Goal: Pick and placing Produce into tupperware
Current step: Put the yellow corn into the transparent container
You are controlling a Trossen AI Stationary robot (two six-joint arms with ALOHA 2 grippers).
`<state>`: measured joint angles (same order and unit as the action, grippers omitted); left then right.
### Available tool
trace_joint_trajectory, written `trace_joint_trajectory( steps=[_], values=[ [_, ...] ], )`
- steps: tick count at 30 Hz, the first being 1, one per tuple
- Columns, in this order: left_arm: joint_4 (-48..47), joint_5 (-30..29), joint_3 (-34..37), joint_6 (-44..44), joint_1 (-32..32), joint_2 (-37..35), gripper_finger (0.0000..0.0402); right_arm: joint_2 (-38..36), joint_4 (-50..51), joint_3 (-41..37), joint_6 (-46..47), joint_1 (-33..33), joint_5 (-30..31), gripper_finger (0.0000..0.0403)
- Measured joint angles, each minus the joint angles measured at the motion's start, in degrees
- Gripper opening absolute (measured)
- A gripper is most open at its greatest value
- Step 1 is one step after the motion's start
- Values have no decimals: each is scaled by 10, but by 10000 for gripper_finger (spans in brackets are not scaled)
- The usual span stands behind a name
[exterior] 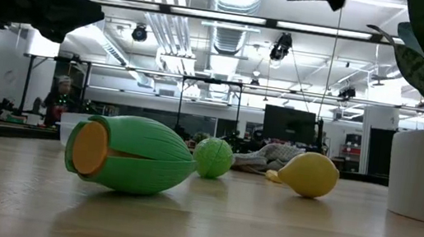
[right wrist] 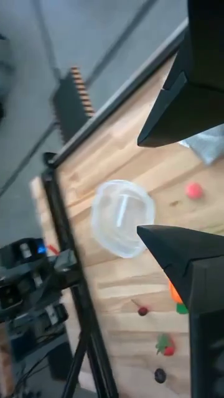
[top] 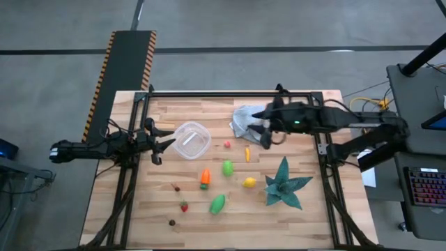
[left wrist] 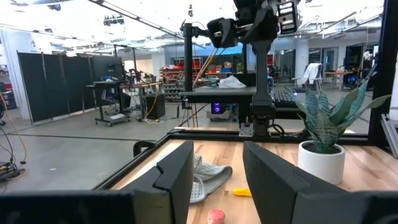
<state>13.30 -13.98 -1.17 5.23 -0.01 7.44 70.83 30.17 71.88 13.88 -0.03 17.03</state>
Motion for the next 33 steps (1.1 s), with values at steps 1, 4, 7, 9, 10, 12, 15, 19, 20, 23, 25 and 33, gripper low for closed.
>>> trace_joint_trajectory(
  steps=[1, 4, 7, 9, 10, 12, 15, 19, 20, 23, 25, 33],
  values=[
    [0, 0, 0, 0, 0, -1, 126, 22, 27, 25, 13, 0, 0, 209],
    [2, 0, -1, 0, 0, -1, 126, 85, 119, 98, 54, 0, 0, 209],
    [2, 0, -1, -3, 0, 0, 126, 141, 211, 159, 92, 0, 0, 209],
    [3, 0, -1, -3, 0, 0, 126, 173, 263, 193, 104, 0, 0, 209],
    [3, 0, -1, -3, 0, -1, 126, 189, 287, 206, 112, 0, 0, 209],
    [3, 1, -1, -4, 0, -1, 126, 214, 318, 226, 133, 0, 0, 209],
    [3, 1, -1, -4, 0, 0, 126, 244, 341, 237, 156, -1, 0, 209],
    [3, 1, -1, -4, 0, 0, 126, 273, 344, 236, 175, -2, 0, 209],
    [3, 1, -1, -4, 0, 0, 126, 278, 345, 236, 179, -4, -3, 208],
    [4, 1, -1, -4, 0, -1, 126, 295, 353, 236, 195, -11, -6, 205],
    [4, 1, -1, -4, 0, -1, 126, 305, 366, 235, 201, -15, -10, 204],
    [4, 1, -1, -3, 0, 0, 126, 326, 369, 198, 239, -15, -18, 203]
  ],
)
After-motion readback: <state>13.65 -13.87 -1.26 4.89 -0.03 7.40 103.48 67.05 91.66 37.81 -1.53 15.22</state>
